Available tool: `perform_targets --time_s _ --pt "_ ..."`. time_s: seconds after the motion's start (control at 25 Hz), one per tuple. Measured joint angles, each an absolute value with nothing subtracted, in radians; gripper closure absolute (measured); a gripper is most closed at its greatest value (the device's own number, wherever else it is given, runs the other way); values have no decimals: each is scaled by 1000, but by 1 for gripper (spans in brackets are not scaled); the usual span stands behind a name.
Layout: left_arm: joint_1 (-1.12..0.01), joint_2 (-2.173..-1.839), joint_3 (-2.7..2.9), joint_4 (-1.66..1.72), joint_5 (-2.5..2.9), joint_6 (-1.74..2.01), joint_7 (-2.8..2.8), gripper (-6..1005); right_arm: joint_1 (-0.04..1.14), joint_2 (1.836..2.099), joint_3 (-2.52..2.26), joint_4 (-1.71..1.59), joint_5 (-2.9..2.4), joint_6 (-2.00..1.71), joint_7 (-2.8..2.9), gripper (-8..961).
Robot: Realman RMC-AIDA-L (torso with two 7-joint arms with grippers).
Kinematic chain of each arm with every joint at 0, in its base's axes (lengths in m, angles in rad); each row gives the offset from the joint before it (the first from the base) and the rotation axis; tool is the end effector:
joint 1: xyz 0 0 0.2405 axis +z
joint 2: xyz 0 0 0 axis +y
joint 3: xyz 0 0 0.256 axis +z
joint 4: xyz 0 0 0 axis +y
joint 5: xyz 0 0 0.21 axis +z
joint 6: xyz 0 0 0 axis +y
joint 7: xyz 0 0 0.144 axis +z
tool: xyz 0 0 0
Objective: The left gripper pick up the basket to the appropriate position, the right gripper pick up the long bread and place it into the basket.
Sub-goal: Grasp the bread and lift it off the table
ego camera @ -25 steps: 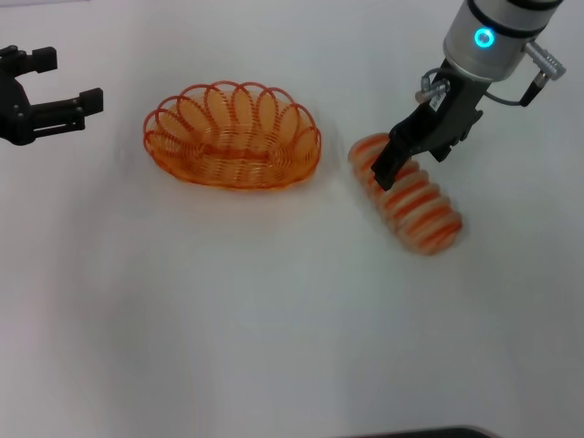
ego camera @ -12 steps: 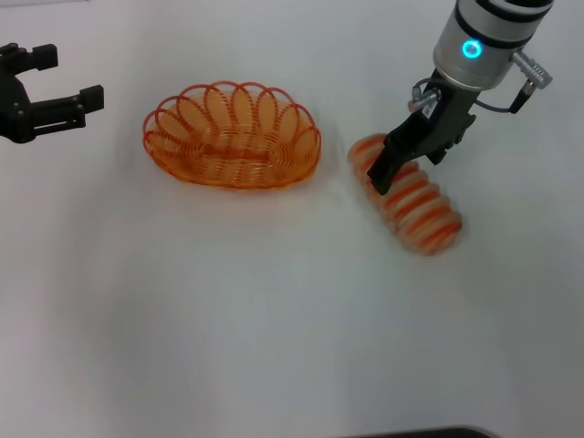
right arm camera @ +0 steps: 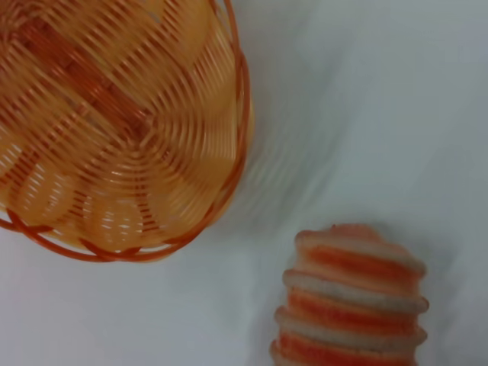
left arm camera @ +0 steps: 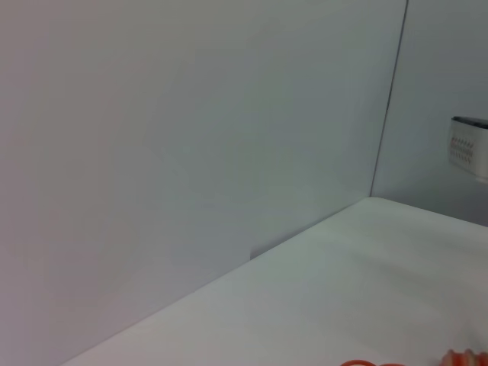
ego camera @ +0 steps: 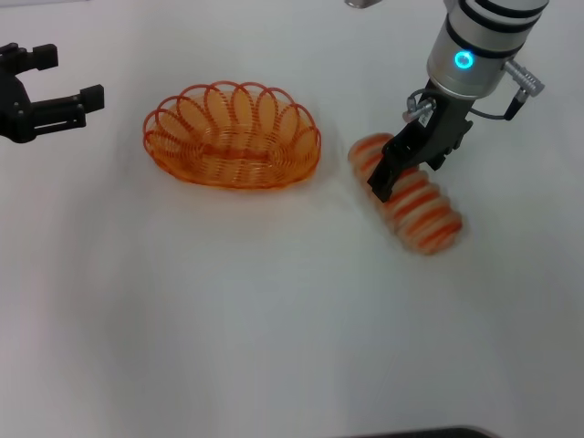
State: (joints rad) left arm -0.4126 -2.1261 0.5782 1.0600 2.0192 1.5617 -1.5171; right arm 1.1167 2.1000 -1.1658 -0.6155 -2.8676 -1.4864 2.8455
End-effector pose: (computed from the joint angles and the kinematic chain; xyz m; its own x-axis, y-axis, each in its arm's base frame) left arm -0.2728 0.3298 0.0716 0.8184 0.2724 0.5060 0.5016 -0.7683 -0.3978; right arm 0.1627 0.4007 -0.0461 0.3850 -0.8649 0.3221 -0.6763 -0.5019 -0.5392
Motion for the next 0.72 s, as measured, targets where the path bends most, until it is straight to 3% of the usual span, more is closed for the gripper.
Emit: perform_targets --time_s 0.72 --pt "-414 -2128 583 1060 2021 1561 -1519 123 1132 2103 -1172 -550 -2858 -1431 2833 33"
